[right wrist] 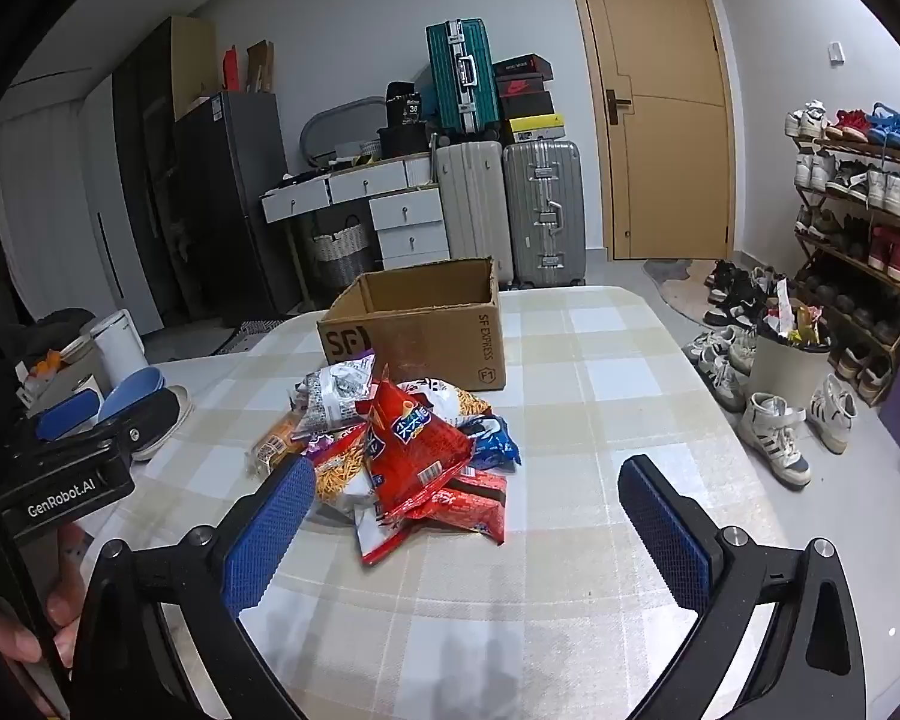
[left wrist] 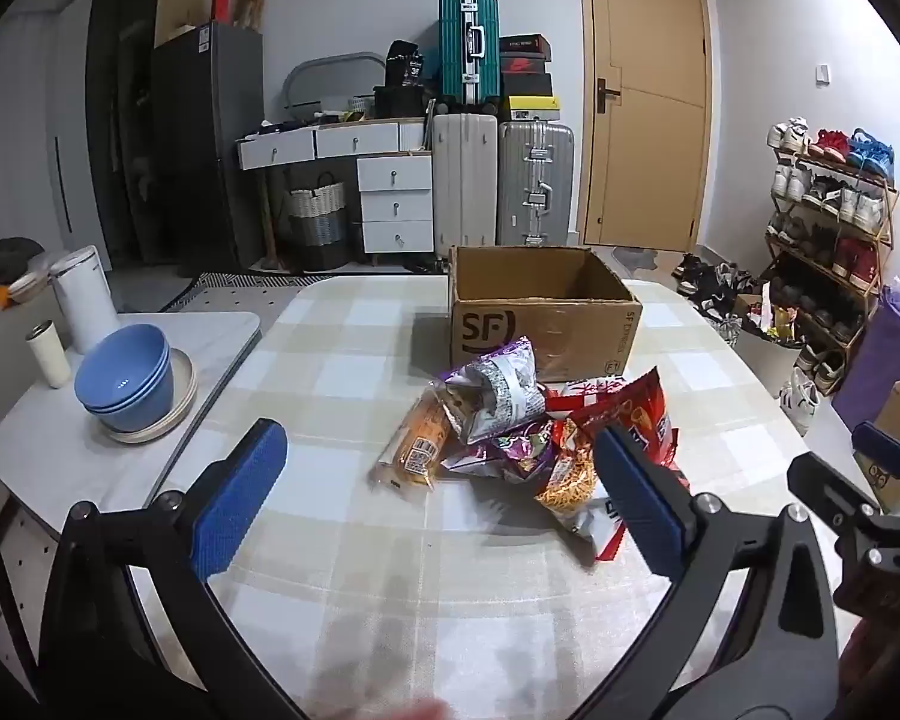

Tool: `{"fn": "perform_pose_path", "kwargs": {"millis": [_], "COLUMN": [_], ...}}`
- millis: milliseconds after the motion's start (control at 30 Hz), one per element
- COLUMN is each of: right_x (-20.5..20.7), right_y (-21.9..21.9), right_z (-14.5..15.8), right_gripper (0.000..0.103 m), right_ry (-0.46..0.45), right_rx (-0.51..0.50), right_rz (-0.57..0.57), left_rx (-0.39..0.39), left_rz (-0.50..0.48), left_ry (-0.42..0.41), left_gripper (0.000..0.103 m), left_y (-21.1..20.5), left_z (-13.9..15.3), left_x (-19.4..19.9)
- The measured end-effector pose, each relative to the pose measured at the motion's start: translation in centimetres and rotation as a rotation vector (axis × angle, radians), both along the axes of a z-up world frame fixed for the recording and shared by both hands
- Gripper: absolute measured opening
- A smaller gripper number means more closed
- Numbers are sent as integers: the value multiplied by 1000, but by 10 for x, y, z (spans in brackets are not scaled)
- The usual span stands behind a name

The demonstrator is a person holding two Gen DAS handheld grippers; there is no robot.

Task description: Organize snacks

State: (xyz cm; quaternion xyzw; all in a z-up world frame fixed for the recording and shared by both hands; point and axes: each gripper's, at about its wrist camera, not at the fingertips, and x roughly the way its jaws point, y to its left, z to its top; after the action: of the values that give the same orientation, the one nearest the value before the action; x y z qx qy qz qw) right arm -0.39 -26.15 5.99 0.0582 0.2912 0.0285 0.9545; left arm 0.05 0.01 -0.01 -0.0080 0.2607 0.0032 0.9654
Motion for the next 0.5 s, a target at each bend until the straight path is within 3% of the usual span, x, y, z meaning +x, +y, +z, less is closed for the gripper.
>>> {"fn": "perform_pose_path", "kwargs": {"millis": [233,500], "right_x": [4,3], "right_y": [-4,2], "right_z": [-4,-3], "right_gripper": [103,103], "right_ry": [20,15], "right_rx": [28,-14], "right_rz": [16,12], "left_rx": [30,22], "left_rz": [14,15], "left_ry": [10,14], "left_gripper": [102,102], "left_y": [-1,2], "left_z": [-2,-7], "left_x": [3,4]}}
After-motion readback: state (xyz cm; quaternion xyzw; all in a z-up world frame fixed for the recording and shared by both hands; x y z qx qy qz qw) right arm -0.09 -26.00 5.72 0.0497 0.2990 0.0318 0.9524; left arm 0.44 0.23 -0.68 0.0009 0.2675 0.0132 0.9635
